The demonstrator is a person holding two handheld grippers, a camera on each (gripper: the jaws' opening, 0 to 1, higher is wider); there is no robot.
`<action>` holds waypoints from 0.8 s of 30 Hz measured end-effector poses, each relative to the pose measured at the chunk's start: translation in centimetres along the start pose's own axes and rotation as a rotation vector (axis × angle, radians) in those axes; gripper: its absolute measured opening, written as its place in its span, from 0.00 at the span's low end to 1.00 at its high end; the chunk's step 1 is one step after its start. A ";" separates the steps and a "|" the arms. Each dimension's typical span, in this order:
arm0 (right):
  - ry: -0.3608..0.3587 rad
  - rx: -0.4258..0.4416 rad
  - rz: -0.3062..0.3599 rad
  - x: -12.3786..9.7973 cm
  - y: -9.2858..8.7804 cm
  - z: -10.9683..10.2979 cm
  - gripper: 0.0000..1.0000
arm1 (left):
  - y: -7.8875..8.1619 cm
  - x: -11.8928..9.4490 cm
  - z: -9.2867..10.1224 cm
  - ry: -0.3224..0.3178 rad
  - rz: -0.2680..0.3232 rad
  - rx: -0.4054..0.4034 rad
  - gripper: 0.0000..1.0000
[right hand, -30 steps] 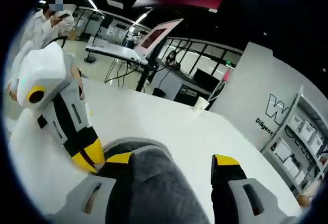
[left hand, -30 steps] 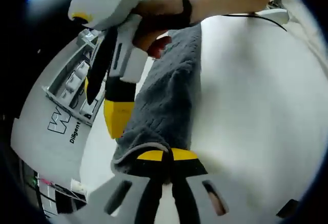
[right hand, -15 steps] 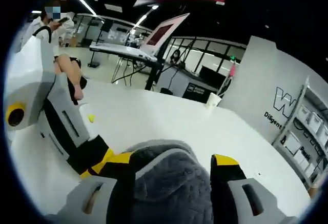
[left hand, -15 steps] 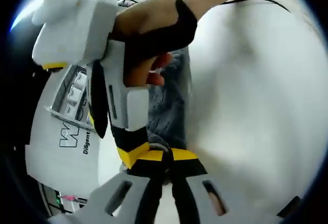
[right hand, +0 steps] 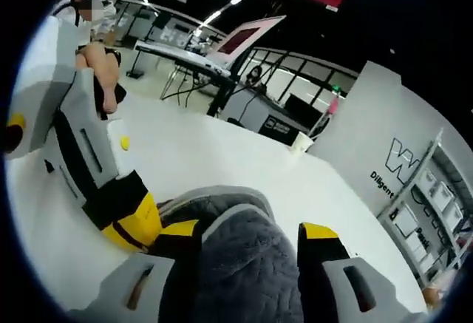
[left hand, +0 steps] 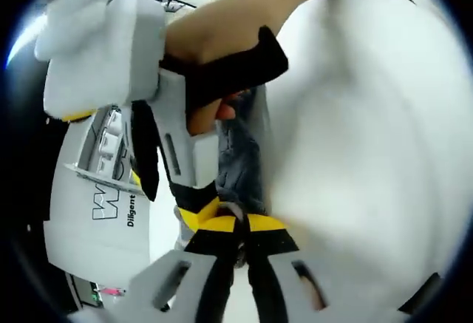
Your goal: Open the folded towel by lifting each exposed corner and separating the folded layers until the towel lies flat within the target outline without major curled edges
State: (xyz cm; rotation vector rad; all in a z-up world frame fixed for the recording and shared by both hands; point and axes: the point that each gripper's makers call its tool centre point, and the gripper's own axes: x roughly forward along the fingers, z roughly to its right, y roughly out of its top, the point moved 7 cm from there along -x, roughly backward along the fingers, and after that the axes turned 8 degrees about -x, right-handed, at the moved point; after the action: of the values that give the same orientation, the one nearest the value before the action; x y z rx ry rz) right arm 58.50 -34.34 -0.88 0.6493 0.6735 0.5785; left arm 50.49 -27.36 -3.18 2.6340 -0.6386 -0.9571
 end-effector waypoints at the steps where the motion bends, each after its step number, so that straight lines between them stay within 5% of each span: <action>1: -0.003 0.001 0.003 0.0 -0.1 0.1 0.50 | 0.0 0.0 0.0 -0.001 0.002 -0.003 0.02; 7: -0.063 -0.020 -0.016 -0.2 -1.5 1.2 0.59 | -0.5 -0.1 -0.4 -0.030 0.043 -0.107 0.02; 14: -0.014 0.124 0.031 0.3 -2.2 1.8 0.57 | -0.4 0.3 -0.2 -0.016 0.025 -0.062 0.02; 17: -0.020 0.218 0.157 -0.2 -1.0 1.5 0.74 | -0.5 0.5 -0.3 -0.013 0.022 -0.051 0.02; 18: 0.001 0.215 0.113 -0.4 -1.2 1.1 0.73 | -0.6 0.5 -0.4 -0.014 0.023 -0.055 0.02; 24: 0.009 0.160 0.099 -0.3 -1.3 0.5 0.69 | -0.9 0.8 -0.6 -0.013 0.021 -0.052 0.02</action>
State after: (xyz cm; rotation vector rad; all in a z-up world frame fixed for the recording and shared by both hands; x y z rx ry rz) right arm 58.97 -35.55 -1.35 0.8333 0.7035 0.6232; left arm 51.67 -26.94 -3.52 2.5732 -0.6345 -0.9720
